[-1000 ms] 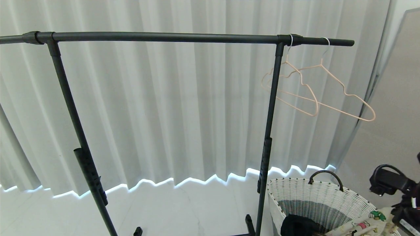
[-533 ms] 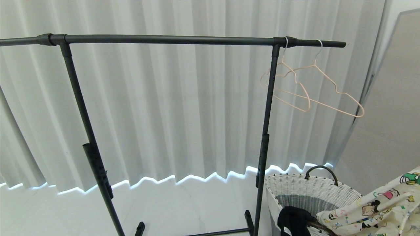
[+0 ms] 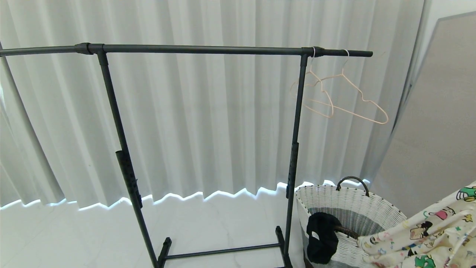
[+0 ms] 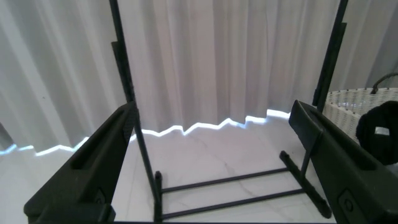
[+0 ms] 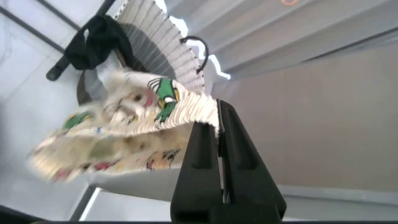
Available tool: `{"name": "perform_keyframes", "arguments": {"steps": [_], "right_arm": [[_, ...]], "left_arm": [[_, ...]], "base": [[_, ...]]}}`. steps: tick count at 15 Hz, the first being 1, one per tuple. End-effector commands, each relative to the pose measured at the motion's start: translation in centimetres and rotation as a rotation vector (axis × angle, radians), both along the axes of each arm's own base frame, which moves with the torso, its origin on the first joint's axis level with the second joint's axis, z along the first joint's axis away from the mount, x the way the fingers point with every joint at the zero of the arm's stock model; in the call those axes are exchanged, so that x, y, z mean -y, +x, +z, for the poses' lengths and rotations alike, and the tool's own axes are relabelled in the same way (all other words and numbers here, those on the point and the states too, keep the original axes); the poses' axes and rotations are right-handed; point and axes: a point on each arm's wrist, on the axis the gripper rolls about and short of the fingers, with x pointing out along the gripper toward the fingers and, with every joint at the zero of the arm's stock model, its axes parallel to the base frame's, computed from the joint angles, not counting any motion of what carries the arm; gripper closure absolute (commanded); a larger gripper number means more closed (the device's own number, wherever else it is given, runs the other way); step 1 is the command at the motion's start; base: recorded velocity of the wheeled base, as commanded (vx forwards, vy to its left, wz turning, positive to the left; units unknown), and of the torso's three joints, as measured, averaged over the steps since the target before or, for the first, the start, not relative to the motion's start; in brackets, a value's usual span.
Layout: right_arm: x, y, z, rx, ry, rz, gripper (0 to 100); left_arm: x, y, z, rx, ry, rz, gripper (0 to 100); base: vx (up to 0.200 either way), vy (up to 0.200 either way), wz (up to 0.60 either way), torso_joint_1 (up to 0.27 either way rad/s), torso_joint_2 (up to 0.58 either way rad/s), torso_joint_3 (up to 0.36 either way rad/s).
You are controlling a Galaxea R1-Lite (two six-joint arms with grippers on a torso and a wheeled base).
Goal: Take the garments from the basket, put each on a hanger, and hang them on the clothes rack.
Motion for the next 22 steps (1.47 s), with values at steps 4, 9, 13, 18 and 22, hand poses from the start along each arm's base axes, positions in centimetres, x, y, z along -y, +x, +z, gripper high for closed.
{"name": "perform_keyframes", "arguments": {"steps": [4,9,13,18,22], "right_arm": [[-2.3,1.5,-0.3,-0.062,0.12,0.106,100],[-5.6,4.1,-2.2,-0.176,0.227,0.125,100],[-9.0,7.6,-4.3,-0.251,0.236,0.131,100],[-10.5,9.6,-6.0,-0.317,0.278,0.068,100],[-12.6,10.9,-6.4,-0.292,0.301,0.11,100]], "left_arm": [[0.0,0.0,0.0,0.002,0.033,-0.004,0],[0.0,0.0,0.0,0.002,0.029,-0.005,0],[0.0,0.0,0.0,0.0,0.001,-0.007,0],[0.2,-0.1,4.2,0.02,-0.078,-0.137,0],[1.2,9.0,19.6,-0.073,-0.173,-0.25,0]], "base": [[0.0,0.0,0.0,0.0,0.0,0.0],[0.0,0.0,0.0,0.0,0.0,0.0],[0.0,0.0,0.0,0.0,0.0,0.0],[0.0,0.0,0.0,0.0,0.0,0.0],[0.0,0.0,0.0,0.0,0.0,0.0]]}}
